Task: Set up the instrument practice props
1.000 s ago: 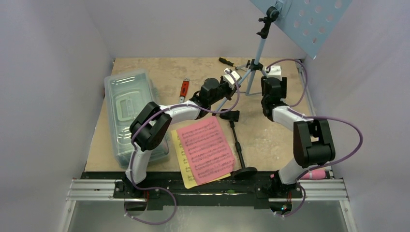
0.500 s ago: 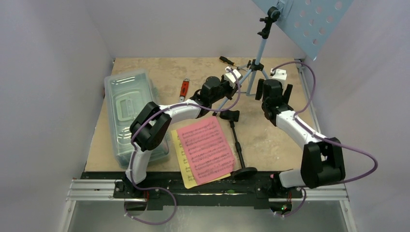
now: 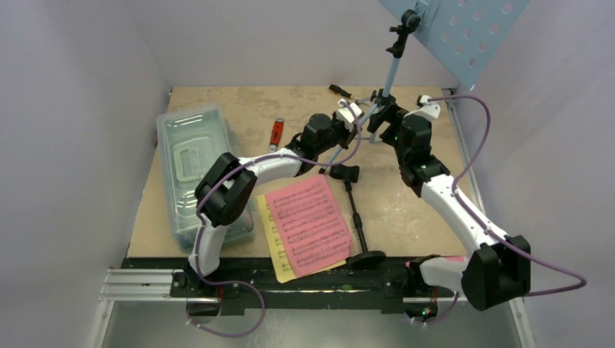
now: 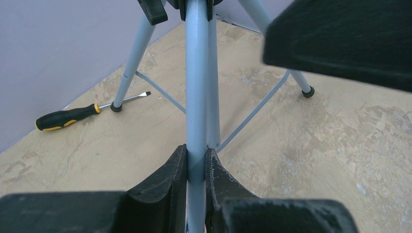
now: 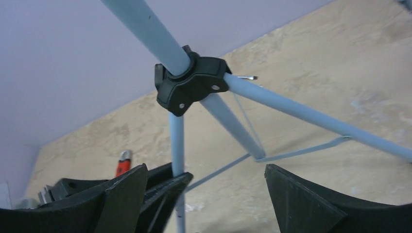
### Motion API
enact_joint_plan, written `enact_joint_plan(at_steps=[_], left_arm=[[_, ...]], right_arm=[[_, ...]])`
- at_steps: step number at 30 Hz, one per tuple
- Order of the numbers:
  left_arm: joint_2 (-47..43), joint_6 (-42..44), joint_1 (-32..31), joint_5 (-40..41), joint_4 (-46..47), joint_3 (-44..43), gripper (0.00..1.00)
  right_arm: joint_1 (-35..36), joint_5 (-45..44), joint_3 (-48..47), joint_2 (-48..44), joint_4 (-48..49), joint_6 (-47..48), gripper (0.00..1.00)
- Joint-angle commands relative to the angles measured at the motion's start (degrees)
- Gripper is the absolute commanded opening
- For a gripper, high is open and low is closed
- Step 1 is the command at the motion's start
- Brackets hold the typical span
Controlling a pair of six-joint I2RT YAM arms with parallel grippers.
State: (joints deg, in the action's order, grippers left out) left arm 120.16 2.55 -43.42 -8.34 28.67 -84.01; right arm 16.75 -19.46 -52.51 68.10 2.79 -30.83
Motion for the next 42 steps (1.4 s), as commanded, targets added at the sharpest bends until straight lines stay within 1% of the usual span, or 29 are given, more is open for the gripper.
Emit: enact_joint_plan(at_steps=[1,2,5,8,13,15,19,21,22,24,26,30,35,37,42], left_arm=[[6.9,-2.1,-1.1,-1.3,-22.7,4.4,0.0],[6.8,-2.1,-1.1,-1.3,-22.5,4.6,0.0],[6.3,-2.1,-1.2,-1.3,-22.3,5.0,0.0],[6.1,-2.1,-1.3,-1.2,-22.2,5.1,0.0],[6.1,-2.1,-1.4,-1.2,-22.1,5.2,0.0],[5.9,-2.1,-1.5,-1.3,-22.1,5.2,0.0],[5.2,-2.1,-1.6,-0.7,-23.1,4.9,0.0],[4.7,-2.1,-1.5,-0.3,-23.7,4.6,0.0],[4.5,-2.1,-1.6,0.1,-23.9,4.5,0.0],[3.7,-2.1,-1.5,1.0,-24.8,4.0,0.04],[2.5,-2.1,-1.4,1.3,-25.3,3.8,0.12],[-0.5,-2.1,-1.1,1.4,-26.3,3.6,0.3],[-6.2,-4.4,1.4,0.5,-27.9,3.9,0.45],[-9.3,-5.2,2.7,0.6,-28.3,3.9,0.49],[-15.1,-6.6,5.8,-0.8,-28.1,4.3,0.53]], right_arm=[[1.1,3.5,-3.7,4.6,6.0,-13.7,0.9],[1.1,2.7,-4.4,5.8,6.5,-14.7,0.83],[1.3,0.8,-7.1,9.4,5.5,-17.2,0.73],[1.4,-1.0,-7.9,11.8,7.2,-17.7,0.66],[2.0,-3.8,-11.8,17.8,6.5,-16.3,0.64],[2.2,-5.2,-13.0,20.0,6.4,-15.3,0.61],[2.2,-6.5,-13.8,22.5,6.5,-12.2,0.37],[2.2,-6.3,-12.2,22.7,8.5,-10.3,0.22],[2.2,-5.3,-11.3,22.5,10.1,-8.7,0.17],[2.1,-2.9,-9.7,22.7,14.0,-5.6,0.09],[2.1,-1.4,-9.1,23.3,15.7,-2.7,0.0],[1.8,3.3,-9.4,24.9,18.3,1.2,0.0],[0.9,11.9,-11.4,27.4,18.5,3.6,0.0],[0.8,14.5,-11.4,27.9,19.3,4.7,0.0],[-0.2,21.0,-10.6,28.4,21.4,7.1,0.0]])
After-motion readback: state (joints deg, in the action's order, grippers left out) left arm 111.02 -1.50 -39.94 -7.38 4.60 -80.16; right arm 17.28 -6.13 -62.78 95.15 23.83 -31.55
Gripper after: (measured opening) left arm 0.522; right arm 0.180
